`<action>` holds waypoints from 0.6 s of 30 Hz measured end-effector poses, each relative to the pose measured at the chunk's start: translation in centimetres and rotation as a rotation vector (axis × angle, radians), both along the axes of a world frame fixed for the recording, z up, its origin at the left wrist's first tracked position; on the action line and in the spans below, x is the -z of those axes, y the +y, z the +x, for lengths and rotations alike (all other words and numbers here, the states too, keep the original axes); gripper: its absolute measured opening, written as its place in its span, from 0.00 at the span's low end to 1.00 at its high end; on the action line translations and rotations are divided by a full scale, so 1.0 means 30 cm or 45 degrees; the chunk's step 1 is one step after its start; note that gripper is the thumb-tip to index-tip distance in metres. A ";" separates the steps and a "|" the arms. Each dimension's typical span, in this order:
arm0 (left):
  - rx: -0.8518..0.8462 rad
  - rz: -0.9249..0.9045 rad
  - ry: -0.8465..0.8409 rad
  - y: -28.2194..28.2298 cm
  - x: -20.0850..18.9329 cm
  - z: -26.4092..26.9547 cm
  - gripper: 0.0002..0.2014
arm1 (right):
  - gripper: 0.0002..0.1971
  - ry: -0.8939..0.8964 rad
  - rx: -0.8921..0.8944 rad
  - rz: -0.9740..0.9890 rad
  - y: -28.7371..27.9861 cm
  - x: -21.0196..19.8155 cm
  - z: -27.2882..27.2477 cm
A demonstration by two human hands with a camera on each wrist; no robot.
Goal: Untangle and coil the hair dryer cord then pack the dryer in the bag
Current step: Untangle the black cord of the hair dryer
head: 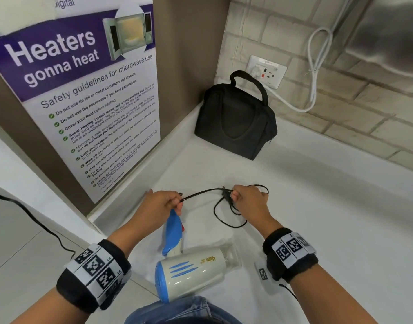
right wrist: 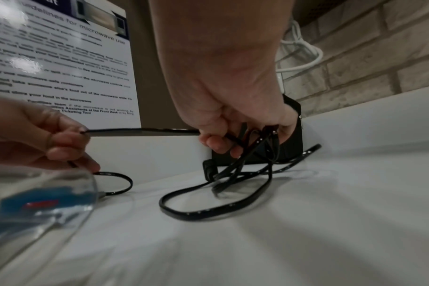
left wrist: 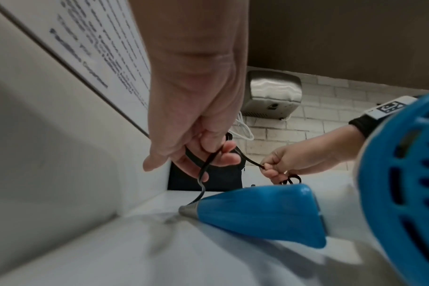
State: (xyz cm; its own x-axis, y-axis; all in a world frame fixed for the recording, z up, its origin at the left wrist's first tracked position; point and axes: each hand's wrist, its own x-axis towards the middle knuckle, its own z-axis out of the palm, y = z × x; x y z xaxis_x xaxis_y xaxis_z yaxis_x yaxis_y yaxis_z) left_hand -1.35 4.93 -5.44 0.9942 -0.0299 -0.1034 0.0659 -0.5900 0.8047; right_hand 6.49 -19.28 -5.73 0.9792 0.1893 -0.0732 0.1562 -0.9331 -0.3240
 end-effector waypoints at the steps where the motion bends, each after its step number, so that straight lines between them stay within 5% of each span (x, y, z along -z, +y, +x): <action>1: 0.013 0.045 -0.004 -0.008 -0.002 0.000 0.24 | 0.21 -0.037 0.001 -0.028 -0.005 -0.002 -0.006; 5: 0.061 0.163 -0.003 -0.059 -0.061 0.000 0.13 | 0.19 -0.119 -0.004 -0.084 -0.020 -0.030 -0.031; 12: 0.125 0.221 -0.026 -0.149 -0.168 0.052 0.19 | 0.14 -0.307 -0.117 -0.105 0.004 -0.082 -0.076; 18: 0.451 0.812 -0.014 -0.207 -0.184 0.102 0.19 | 0.16 -0.575 -0.246 -0.088 0.073 -0.097 -0.113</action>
State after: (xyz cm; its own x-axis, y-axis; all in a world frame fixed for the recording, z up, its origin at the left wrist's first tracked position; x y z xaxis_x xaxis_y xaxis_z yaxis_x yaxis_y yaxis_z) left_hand 1.72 -1.28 0.09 0.9371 -0.2873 -0.1981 -0.2220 -0.9289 0.2965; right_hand 3.09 -17.10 -2.81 0.8635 0.3803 0.3313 0.4389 -0.8902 -0.1223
